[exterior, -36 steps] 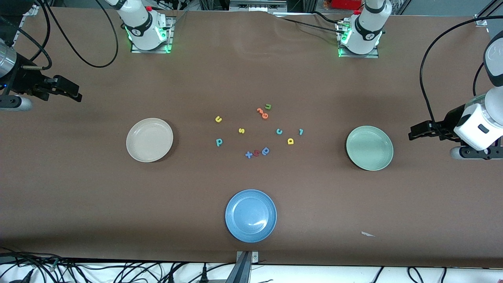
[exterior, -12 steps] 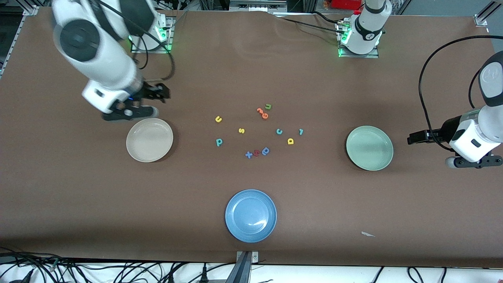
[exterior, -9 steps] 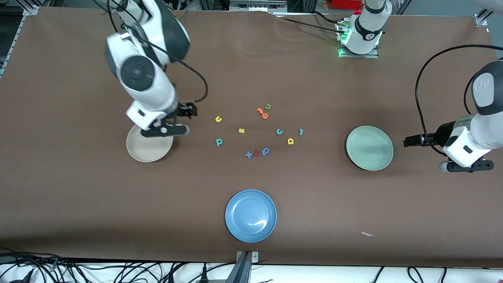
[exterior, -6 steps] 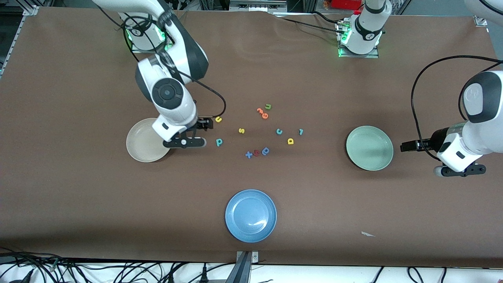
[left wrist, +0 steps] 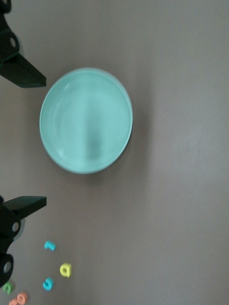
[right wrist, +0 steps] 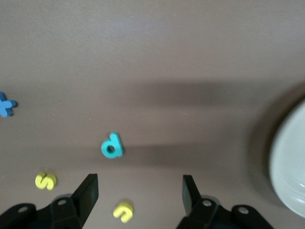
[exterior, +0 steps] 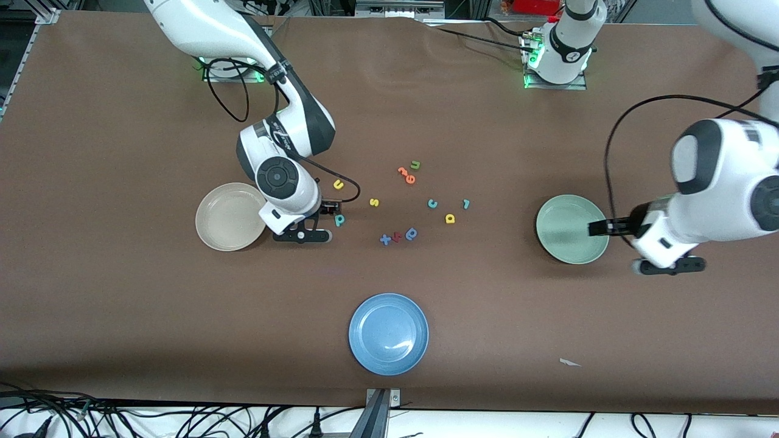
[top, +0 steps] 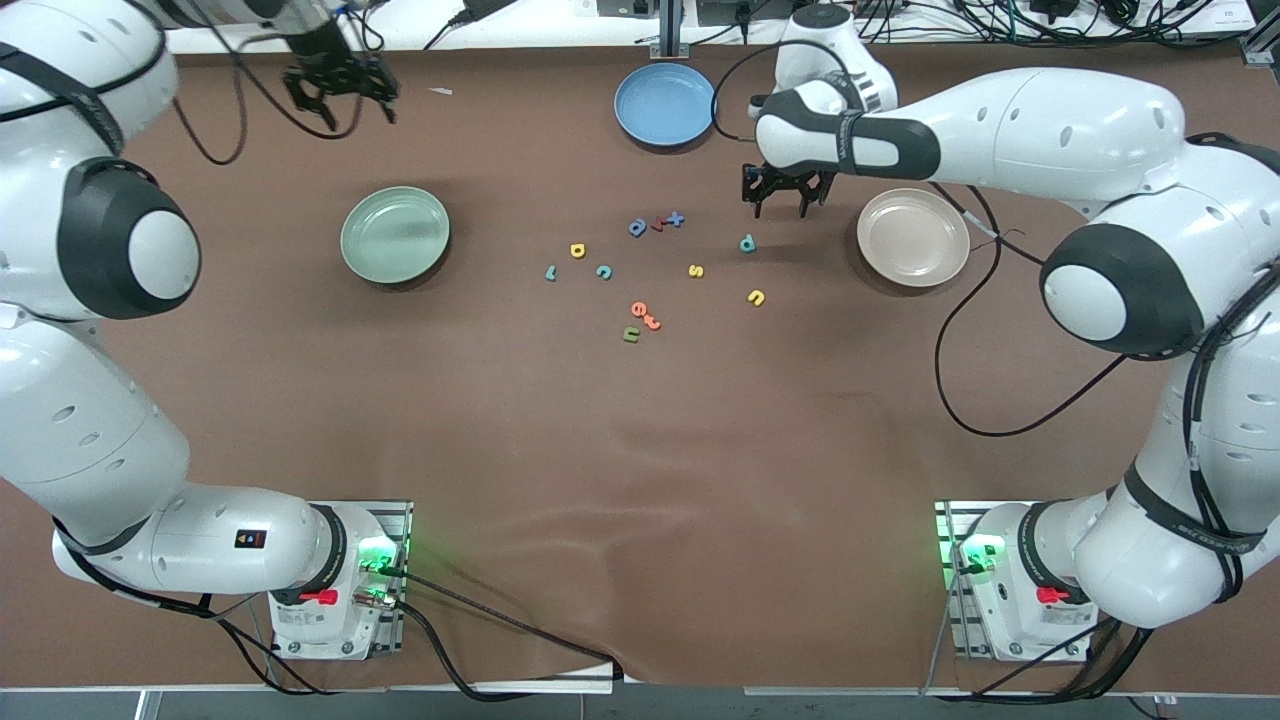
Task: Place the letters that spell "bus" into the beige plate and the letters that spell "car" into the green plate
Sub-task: 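Move the right gripper to the cyan letter while the left gripper reaches letters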
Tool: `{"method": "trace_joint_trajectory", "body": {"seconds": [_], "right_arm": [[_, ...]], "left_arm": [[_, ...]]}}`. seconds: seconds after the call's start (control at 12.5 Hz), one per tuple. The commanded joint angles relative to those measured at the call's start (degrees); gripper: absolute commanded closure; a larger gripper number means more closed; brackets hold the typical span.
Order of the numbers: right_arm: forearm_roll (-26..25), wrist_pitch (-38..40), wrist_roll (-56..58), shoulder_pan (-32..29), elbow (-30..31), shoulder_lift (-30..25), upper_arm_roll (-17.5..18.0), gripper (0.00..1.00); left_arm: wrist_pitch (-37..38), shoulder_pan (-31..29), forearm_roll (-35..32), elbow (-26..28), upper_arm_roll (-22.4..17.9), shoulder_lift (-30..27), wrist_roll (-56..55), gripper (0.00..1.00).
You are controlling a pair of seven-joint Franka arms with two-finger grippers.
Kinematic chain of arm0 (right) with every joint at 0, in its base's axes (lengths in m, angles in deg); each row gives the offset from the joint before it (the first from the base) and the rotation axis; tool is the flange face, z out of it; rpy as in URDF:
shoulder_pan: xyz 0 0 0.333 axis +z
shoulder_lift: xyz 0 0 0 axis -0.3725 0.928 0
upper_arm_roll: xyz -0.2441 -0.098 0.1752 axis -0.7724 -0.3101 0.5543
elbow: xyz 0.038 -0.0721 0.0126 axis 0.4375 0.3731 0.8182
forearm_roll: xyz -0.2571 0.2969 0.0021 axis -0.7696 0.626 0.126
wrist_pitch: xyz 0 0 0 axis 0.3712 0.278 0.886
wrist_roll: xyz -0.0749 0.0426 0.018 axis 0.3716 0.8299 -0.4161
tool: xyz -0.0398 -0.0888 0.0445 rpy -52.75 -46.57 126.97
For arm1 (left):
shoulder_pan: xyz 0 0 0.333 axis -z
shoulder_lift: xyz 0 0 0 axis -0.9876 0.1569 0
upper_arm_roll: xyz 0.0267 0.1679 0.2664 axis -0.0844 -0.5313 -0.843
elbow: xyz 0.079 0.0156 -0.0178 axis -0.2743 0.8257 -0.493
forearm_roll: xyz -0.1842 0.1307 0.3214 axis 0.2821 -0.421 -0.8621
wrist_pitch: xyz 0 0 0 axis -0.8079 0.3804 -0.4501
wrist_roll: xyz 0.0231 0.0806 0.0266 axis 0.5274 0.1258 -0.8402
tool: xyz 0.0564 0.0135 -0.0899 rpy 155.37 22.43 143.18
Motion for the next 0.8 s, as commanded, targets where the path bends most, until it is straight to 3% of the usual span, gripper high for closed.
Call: {"method": "trace_joint_trajectory", "body": {"seconds": [0.0,0.24,0.48,0.72], "right_arm": [[1.1,-3.4,-0.6,1.5,2.2,0.9,-0.1,0.28],[1.1,-9.6,-0.6,1.8,5.8,1.2,0.0,0.28],[1.0,-11.0,-0.6,2.2,5.9,1.6,0.4,0.28],[1.0,-13.1,-0.6,2.3,5.9,2.9,0.4,0.3]], "left_arm": [[-3.6,4.6,4.2,1.5,-0.4,1.1,-8.4,0.0],[-14.9,10.5,4.3,9.3,-0.4,1.0,-15.5,0.0],[-28.5,15.7,4.3,17.3,-0.4,1.1,-22.1,0.0],[-32.7,18.8,4.3,20.0,-0.3,2.2,-25.6,0.0]]}}
